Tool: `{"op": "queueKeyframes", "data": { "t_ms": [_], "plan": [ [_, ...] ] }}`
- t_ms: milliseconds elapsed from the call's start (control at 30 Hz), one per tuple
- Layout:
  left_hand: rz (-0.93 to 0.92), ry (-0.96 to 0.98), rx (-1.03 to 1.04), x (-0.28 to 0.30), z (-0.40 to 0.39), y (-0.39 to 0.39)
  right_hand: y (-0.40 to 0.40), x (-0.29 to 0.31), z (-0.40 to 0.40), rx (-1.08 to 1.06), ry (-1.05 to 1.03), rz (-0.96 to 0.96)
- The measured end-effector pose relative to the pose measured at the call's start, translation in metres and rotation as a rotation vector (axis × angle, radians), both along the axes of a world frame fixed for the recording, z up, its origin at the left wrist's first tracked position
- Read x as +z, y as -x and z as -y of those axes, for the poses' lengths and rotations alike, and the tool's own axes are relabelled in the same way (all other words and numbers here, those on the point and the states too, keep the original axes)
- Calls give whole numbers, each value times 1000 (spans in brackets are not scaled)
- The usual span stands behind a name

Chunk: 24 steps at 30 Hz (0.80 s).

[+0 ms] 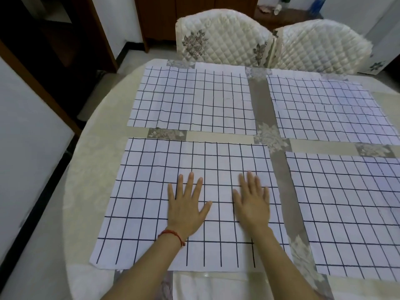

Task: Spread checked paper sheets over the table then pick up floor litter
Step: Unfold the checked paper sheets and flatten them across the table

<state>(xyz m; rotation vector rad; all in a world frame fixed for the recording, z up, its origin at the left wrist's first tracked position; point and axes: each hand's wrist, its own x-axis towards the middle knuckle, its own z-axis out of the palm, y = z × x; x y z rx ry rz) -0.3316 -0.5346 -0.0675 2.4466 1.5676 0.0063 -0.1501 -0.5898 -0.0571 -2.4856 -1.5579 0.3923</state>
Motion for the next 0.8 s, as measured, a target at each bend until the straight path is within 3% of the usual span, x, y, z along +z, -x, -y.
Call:
{"op": "queueKeyframes", "data": {
  "t_ms": [67, 133, 300, 500, 800],
  "plan": [
    [1, 4, -2, -1, 0, 0, -14, 3, 7, -209, 20, -22],
    [-5, -4, -1, -1, 0, 0, -5, 9, 1, -286, -34, 13],
    [-38, -8, -6, -1, 0, -1, 54, 5, -16, 265, -61, -38],
    [-30, -2, -6, -1, 0, -1, 19, -5, 28, -110, -19, 4],
    [12, 29, 228, 6, -10, 17, 18, -2, 33, -120, -15, -9]
  ]
}}
